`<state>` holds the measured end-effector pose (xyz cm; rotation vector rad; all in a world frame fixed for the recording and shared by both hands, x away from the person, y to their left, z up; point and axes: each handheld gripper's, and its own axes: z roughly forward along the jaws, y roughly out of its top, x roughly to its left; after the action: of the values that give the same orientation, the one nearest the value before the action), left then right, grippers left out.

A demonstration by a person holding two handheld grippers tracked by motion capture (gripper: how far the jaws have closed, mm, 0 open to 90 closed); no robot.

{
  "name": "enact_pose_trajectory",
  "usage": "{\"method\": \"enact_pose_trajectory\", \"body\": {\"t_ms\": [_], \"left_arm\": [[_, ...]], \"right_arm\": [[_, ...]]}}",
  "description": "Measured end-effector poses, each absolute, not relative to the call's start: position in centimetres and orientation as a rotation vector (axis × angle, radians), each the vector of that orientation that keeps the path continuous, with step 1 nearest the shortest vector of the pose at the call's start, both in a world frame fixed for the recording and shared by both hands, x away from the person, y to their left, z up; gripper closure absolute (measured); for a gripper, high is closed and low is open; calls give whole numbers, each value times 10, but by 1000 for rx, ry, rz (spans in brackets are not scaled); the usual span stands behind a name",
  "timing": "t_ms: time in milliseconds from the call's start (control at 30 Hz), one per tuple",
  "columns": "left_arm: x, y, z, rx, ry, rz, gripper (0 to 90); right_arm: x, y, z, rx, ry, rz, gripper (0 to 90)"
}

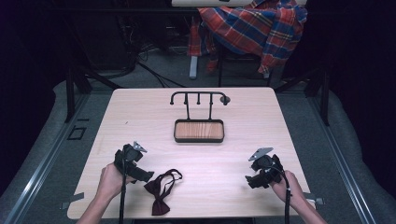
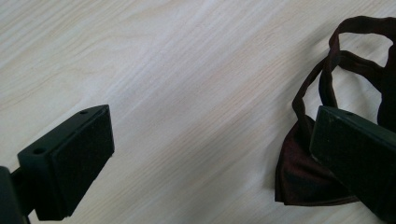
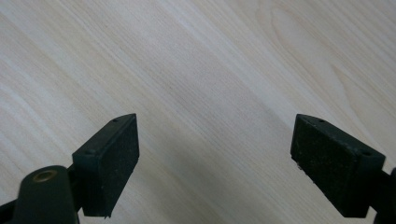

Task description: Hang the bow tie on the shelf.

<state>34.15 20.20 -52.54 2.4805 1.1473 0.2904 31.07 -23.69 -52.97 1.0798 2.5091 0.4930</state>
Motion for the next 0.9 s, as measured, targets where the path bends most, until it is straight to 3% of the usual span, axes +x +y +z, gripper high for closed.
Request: {"method": "enact_pose_trajectory", "body": {"t_ms": [900], "left_arm": [[338, 175, -528, 2474, 1062, 212, 6]], "right_arm": [[310, -236, -530, 1073, 2522, 496, 149]]}}
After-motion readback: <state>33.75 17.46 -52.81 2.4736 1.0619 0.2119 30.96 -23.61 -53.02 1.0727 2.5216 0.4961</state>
